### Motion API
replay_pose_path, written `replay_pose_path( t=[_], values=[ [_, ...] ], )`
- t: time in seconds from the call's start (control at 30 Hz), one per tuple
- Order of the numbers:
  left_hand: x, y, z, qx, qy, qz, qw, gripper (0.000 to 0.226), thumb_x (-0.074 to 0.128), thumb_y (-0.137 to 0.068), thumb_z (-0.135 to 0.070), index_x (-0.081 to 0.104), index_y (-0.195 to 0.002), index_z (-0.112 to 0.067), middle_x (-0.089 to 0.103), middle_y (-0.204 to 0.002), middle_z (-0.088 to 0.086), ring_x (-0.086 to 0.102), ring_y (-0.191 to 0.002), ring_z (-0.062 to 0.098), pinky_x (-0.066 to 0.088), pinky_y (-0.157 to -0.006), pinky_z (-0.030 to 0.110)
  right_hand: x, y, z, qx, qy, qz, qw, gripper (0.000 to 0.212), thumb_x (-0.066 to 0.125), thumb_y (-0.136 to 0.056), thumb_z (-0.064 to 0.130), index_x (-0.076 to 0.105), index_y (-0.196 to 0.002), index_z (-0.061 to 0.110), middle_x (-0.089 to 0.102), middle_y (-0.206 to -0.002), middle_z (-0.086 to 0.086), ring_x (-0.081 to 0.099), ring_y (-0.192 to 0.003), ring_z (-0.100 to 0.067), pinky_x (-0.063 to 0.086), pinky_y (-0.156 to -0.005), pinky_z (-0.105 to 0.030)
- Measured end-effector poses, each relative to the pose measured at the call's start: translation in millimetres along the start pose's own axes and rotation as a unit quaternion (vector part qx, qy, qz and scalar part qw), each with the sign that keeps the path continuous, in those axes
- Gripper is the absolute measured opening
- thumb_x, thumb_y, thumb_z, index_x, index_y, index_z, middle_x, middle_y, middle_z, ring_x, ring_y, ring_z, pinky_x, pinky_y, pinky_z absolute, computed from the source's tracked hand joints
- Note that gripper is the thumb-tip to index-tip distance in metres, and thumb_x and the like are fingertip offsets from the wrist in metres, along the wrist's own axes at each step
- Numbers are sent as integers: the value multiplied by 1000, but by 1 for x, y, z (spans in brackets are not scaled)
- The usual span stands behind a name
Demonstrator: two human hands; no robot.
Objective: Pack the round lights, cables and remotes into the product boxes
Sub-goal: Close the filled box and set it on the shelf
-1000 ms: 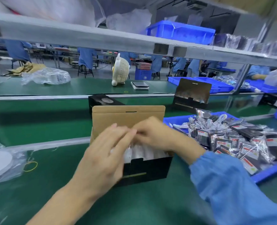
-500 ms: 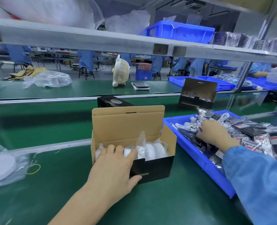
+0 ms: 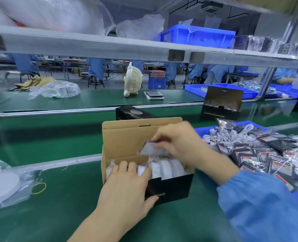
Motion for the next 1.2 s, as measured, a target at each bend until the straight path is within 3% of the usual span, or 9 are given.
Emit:
replay_pose_path(
  t=[0.17, 0.37, 0.43, 0.53, 0.63, 0.77, 0.93, 1.07, 1.2],
  values=[
    [3, 1, 3, -19, -10, 22, 1000, 68, 35, -85, -75, 41, -135, -30, 54, -113, 4, 45, -110, 28, 16, -113, 50, 57, 0, -12, 1, 350, 163, 923, 19, 52, -88, 4, 63, -98, 15, 54, -97, -2, 56, -101, -29, 30, -55, -30],
    [-9, 13, -6, -49, -3, -9, 999, 76, 96, -27, -49, 77, -88, -7, 66, -78, 27, 66, -81, 50, 47, -80, 73, 64, 1, 1, -29, 184, 247, 951, 28, 49, -85, -1, 70, -97, 14, 66, -93, -5, 66, -91, -28, 51, -73, -32],
    [-5, 10, -4, -79, 21, 11, 997, 83, 97, -10, -37, 79, -84, -2, 67, -87, 36, 65, -79, 59, 48, -62, 74, 1, -12, -13, -15, -58, 80, 995, 29, 51, -86, 4, 73, -93, 21, 73, -84, 4, 72, -72, -13, 55, -71, -24],
    [-9, 9, -10, -77, 37, 60, 995, 91, 98, -12, -44, 80, -95, -12, 67, -107, 34, 65, -84, 59, 49, -59, 71, -78, -11, -120, 104, -191, -238, 946, 25, 50, -93, 5, 69, -89, 22, 69, -68, -1, 69, -56, -16, 58, -62, -27],
    [-16, -4, -1, -130, 57, 41, 989, 79, 73, -73, -65, 39, -142, -48, 16, -161, 17, 30, -138, 49, 30, -105, 69, -14, -12, -235, 265, 59, 36, 962, 32, 49, -95, 7, 63, -123, 13, 72, -104, -10, 68, -96, -28, 51, -91, -34],
    [-13, 3, -2, -99, 70, 98, 988, 75, 92, -20, -63, 76, -92, -44, 68, -123, 13, 69, -89, 45, 52, -65, 70, 47, 28, -310, 289, 232, 256, 893, 69, 51, -94, 25, 18, -152, 40, 59, -132, 16, 52, -126, -16, 34, -102, -36],
    [-15, -1, -7, -66, 53, -8, 996, 76, 92, 2, -51, 80, -70, -29, 76, -83, 7, 74, -71, 25, 57, -48, 50, 12, 15, -293, 275, 286, 108, 911, 49, 47, -96, 24, 42, -143, 32, 67, -120, 8, 59, -113, -23, 43, -96, -34],
    [-6, 2, -14, -62, 35, -49, 996, 69, 96, -8, -44, 79, -71, -23, 76, -85, 10, 75, -78, 28, 58, -56, 54, -98, 15, -195, 198, 24, -231, 952, 14, 64, -90, 27, 70, -102, 21, 75, -94, -5, 66, -80, -8, 49, -81, -21],
    [-9, 3, -21, -49, 6, -101, 994, 62, 99, -21, -33, 78, -76, -14, 75, -89, 15, 74, -85, 32, 58, -59, 54, -86, 12, -10, -41, -188, -93, 977, 19, 70, -80, 40, 66, -98, 32, 73, -85, 13, 68, -71, -2, 53, -68, -16]
  ],
)
Point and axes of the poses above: each hand's wrist, its own y-axis away from the middle knuckle, its own x-axis out of the palm, z = x × y, the point moved 10 cm from there along -y, towards the middle knuckle
